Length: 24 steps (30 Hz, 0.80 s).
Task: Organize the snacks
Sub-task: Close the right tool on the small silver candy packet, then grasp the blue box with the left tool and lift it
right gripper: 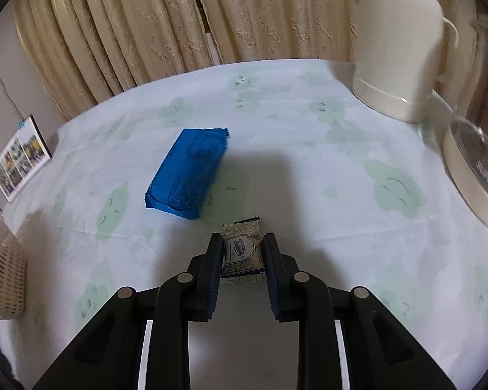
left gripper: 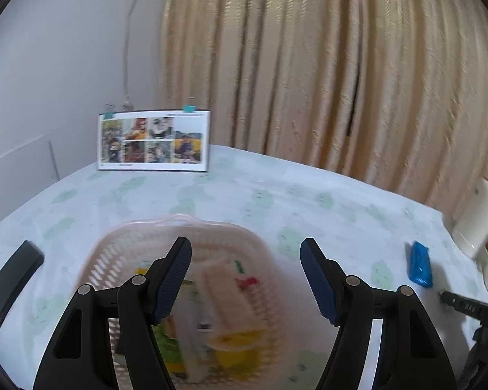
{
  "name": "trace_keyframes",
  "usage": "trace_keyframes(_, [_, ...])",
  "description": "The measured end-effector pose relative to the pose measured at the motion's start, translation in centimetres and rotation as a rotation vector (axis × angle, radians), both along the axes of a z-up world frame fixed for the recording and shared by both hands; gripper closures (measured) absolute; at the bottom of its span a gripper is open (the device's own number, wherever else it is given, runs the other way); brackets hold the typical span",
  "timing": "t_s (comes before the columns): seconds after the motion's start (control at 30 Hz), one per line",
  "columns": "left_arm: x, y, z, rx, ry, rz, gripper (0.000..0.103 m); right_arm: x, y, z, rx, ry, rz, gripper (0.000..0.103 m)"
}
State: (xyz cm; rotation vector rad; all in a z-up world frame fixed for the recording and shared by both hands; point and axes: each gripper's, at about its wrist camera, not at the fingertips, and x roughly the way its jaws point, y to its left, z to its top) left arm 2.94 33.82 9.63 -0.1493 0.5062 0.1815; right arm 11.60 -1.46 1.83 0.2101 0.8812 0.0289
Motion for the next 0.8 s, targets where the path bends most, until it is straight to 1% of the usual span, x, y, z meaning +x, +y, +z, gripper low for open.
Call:
trace_keyframes(0.1, [0.4, -1.8, 0.2, 0.012, 0.012, -0.058, 0.033, -0.8, -1.8, -0.1, 0.074, -0.001, -0.003, 0.081])
trace_keyframes(0.2, [1.0, -3.3, 0.5, 0.000, 0.033, -0.114, 0.033, -1.4, -3.8, -0.2, 0.151, 0.002, -0.013, 0.081])
trace_keyframes(0.27, [1.5, -4.4, 0.6, -0.005, 0.050, -0.150, 0.033, -1.7, -4.4, -0.2, 0.161, -0.003, -0.022, 0.081])
trace_keyframes(0.4, [3.0, -7.2, 0.7, 0.016, 0.081, -0.225, 0.033, -2.1, -4.9, 0.2, 0.170, -0.024, -0.030, 0.081])
trace_keyframes(0.57, [5.5, -11.4, 0.0, 0.030, 0.154, -0.345, 0.033, -2.3, -5.1, 0.6, 0.190, -0.045, -0.023, 0.080])
trace_keyframes(0.67, [7.0, -13.9, -0.4, 0.036, 0.185, -0.409, 0.033, -2.6, -6.0, 0.8, 0.241, -0.051, -0.029, 0.080])
trace_keyframes(0.73, [8.3, -15.5, -0.8, 0.023, 0.212, -0.457, 0.033, -2.7, -6.7, 0.8, 0.294, -0.049, -0.032, 0.080])
trace_keyframes(0.8, [9.3, -16.7, -1.3, 0.013, 0.236, -0.481, 0.033, -2.8, -7.4, 0.7, 0.351, -0.045, -0.035, 0.080])
